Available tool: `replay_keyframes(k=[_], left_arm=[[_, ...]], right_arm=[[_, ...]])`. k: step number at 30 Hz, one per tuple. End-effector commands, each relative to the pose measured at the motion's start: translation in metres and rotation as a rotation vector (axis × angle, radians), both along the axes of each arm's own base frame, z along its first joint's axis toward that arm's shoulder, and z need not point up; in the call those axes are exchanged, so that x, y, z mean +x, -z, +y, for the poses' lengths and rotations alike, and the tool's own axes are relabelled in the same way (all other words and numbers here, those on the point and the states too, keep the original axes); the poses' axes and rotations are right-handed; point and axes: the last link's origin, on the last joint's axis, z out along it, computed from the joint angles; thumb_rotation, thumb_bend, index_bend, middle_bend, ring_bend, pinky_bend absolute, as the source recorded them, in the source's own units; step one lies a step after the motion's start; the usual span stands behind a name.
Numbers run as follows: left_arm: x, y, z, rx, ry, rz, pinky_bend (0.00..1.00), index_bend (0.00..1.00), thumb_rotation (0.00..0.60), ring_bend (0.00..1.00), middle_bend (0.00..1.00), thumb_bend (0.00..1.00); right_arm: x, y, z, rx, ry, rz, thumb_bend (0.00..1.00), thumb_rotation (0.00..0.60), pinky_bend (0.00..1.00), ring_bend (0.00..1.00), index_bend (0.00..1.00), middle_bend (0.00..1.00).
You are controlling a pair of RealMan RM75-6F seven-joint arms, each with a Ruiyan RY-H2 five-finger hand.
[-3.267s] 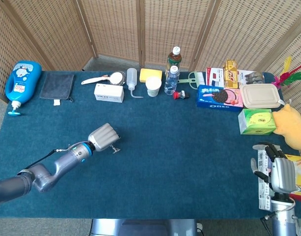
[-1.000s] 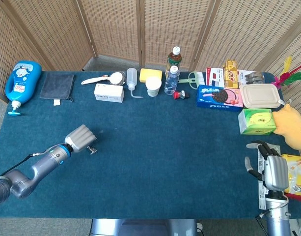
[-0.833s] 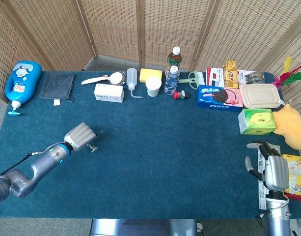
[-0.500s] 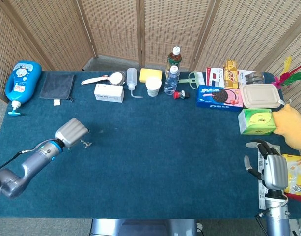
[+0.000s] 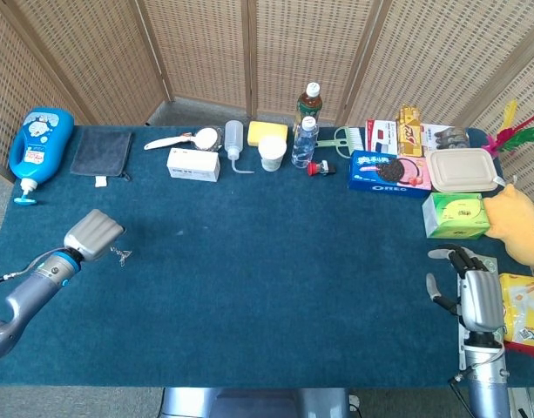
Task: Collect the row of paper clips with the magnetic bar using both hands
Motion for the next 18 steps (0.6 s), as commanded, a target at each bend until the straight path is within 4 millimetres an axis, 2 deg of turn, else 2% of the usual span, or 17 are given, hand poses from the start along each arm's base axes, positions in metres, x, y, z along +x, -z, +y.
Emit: replay_keyframes(k=[1, 10, 18], left_arm=[[-0.005, 0.002, -0.002, -0.007, -0.013, 0.012, 0.75, 0.66, 0.600, 0.81, 0.75, 0.66], [-0.016, 0.011, -0.005, -0.028, -0.039, 0.037, 0.75, 0.66, 0.600, 0.80, 0.75, 0.65], [-0.017, 0.015, -0.004, -0.034, -0.039, 0.042, 0.75, 0.66, 0.600, 0.80, 0.75, 0.66]], right_arm=[[0.000, 0.001, -0.001, 0.004, -0.001, 0.001, 0.42, 0.600, 0.42, 0.29, 0.39, 0.35], [0.000, 0.001, -0.001, 0.004, 0.005, 0.003, 0.42, 0.600, 0.42, 0.29, 0.39, 0.35], [0.000, 0.000, 0.000, 0.001, 0.008, 0.002, 0.42, 0.600, 0.42, 0.29, 0.39, 0.35]])
